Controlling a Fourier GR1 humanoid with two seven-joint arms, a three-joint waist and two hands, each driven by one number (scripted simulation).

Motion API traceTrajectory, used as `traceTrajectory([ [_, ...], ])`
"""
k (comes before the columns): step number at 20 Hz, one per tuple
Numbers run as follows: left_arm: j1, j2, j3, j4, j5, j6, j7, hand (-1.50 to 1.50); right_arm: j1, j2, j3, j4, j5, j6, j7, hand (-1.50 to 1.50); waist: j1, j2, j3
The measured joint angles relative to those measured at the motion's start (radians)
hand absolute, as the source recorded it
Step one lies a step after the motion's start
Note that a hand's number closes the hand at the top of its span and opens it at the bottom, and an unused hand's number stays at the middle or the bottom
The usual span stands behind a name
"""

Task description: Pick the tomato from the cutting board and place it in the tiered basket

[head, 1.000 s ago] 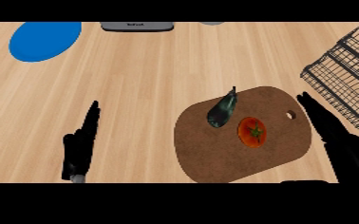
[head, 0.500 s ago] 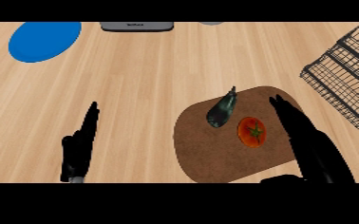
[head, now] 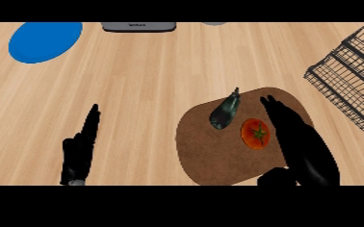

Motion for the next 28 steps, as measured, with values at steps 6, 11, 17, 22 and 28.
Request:
traceTrajectory([
  [6, 0.003, -0.004, 0.023, -0.013, -0.008, -0.028, 0.012, 0.0, -0.012, 0.033, -0.03, 0.05, 0.006, 0.041, -0.018, -1.5, -0.001, 0.0, 0.0],
  [11, 0.028, -0.018, 0.027, -0.027, -0.027, -0.035, 0.005, 0.0, -0.038, 0.066, -0.044, 0.086, 0.018, 0.078, -0.011, -1.5, 0.0, 0.0, 0.001],
  [17, 0.016, -0.035, 0.044, -0.021, -0.045, -0.043, 0.016, 0.0, -0.031, 0.082, -0.074, 0.16, 0.029, 0.085, -0.062, -1.5, -0.001, 0.0, 0.001],
  [22, 0.009, -0.054, 0.053, -0.004, -0.062, -0.047, 0.004, 0.0, -0.005, 0.111, -0.068, 0.195, 0.052, 0.074, -0.081, -1.5, -0.002, -0.001, 0.002],
  [28, -0.007, -0.065, 0.072, 0.008, -0.069, -0.06, 0.004, 0.0, -0.029, 0.116, -0.112, 0.265, 0.05, 0.075, -0.136, 1.5, -0.001, -0.002, 0.003],
])
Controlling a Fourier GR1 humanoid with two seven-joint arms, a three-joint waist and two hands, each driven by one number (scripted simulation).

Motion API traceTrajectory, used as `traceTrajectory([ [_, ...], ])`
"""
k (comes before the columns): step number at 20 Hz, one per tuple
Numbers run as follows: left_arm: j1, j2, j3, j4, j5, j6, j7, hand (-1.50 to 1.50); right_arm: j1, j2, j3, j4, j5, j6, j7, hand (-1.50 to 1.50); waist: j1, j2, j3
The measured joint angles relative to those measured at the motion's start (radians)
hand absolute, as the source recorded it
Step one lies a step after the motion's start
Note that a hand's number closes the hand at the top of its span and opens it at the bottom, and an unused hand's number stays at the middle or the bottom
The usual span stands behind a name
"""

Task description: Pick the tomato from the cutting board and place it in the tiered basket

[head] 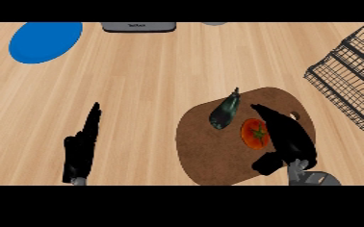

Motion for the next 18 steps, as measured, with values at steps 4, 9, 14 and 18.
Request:
traceTrajectory([
  [4, -0.002, -0.011, 0.003, 0.005, -0.017, 0.003, -0.002, 0.0, -0.024, 0.013, -0.01, 0.064, 0.024, -0.037, -0.048, 1.5, 0.0, 0.0, -0.001],
  [9, 0.006, -0.017, 0.009, 0.003, -0.026, -0.001, -0.016, 0.0, -0.037, 0.016, 0.013, 0.128, 0.081, -0.123, -0.144, 1.5, 0.0, -0.005, -0.007],
  [14, 0.004, -0.007, 0.028, -0.008, -0.014, -0.023, 0.011, 0.0, -0.047, -0.005, 0.021, 0.159, 0.15, -0.186, -0.2, 1.5, 0.0, -0.005, -0.008],
  [18, 0.032, -0.003, 0.043, -0.018, -0.005, -0.02, -0.001, 0.0, 0.081, -0.099, -0.13, 0.144, 0.113, -0.216, -0.175, 1.5, -0.034, -0.008, -0.005],
])
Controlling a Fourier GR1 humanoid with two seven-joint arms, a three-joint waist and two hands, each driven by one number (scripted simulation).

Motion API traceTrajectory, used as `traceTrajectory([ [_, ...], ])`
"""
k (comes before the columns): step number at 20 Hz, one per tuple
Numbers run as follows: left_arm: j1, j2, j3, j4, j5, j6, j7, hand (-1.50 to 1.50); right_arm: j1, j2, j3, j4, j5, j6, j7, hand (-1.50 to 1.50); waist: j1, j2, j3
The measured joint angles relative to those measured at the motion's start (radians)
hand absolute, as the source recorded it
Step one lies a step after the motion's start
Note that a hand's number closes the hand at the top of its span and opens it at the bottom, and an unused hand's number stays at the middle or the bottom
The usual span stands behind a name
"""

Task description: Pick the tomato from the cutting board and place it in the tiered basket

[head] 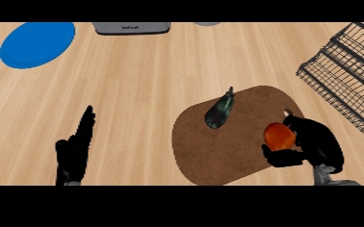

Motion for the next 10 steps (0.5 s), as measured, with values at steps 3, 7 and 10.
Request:
traceTrajectory([
  [3, 0.022, 0.005, 0.011, -0.017, 0.004, 0.007, 0.004, 0.0, 0.097, -0.075, -0.161, 0.006, -0.057, -0.014, 0.022, 1.5, -0.027, -0.001, 0.001],
  [7, 0.026, 0.002, 0.012, -0.018, -0.003, 0.015, -0.001, 0.0, 0.221, -0.136, -0.356, -0.08, -0.17, -0.017, 0.023, 1.5, -0.032, -0.001, 0.002],
  [10, 0.041, 0.002, 0.005, -0.036, -0.007, 0.013, 0.001, 0.0, 0.27, -0.135, -0.493, -0.174, -0.28, -0.025, 0.03, 1.5, -0.027, -0.002, 0.001],
])
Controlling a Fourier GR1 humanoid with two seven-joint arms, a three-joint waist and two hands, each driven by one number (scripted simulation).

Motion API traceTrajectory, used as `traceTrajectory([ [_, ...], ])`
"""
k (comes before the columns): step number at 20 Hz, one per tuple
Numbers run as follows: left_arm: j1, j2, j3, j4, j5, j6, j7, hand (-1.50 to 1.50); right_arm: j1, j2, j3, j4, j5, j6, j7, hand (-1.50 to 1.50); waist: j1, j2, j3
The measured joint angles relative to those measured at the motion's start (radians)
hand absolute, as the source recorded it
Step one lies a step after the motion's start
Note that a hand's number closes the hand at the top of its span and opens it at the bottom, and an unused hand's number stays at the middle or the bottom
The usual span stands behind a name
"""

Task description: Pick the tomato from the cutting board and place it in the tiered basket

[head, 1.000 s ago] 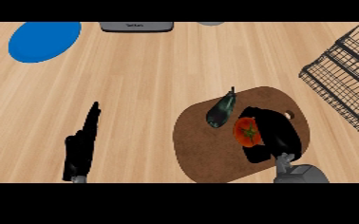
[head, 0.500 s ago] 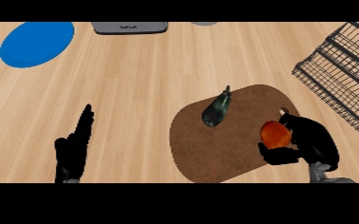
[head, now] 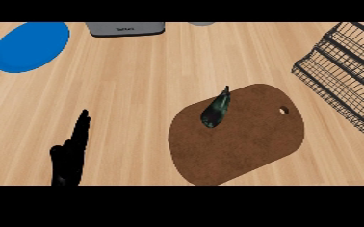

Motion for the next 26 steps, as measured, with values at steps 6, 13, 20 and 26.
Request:
traceTrajectory([
  [6, -0.004, -0.006, 0.001, 0.007, 0.0, 0.0, 0.003, 0.0, 0.019, -0.012, -0.251, -0.258, -0.213, 0.018, 0.081, 1.5, -0.002, -0.002, -0.002],
  [13, -0.013, 0.005, 0.002, -0.007, 0.005, -0.019, 0.035, 0.0, 0.04, -0.135, -0.528, -0.521, -0.403, 0.141, 0.209, 1.5, 0.022, 0.003, -0.002],
  [20, -0.053, -0.018, -0.01, 0.041, -0.015, -0.023, -0.005, 0.0, -0.072, -0.293, -0.664, -0.504, -0.521, 0.233, 0.362, 1.5, 0.051, 0.007, 0.001],
  [26, -0.072, -0.032, -0.018, 0.04, -0.032, -0.016, 0.017, 0.0, -0.216, -0.449, -0.602, -0.324, -0.497, 0.214, 0.41, 1.5, 0.067, 0.012, 0.001],
])
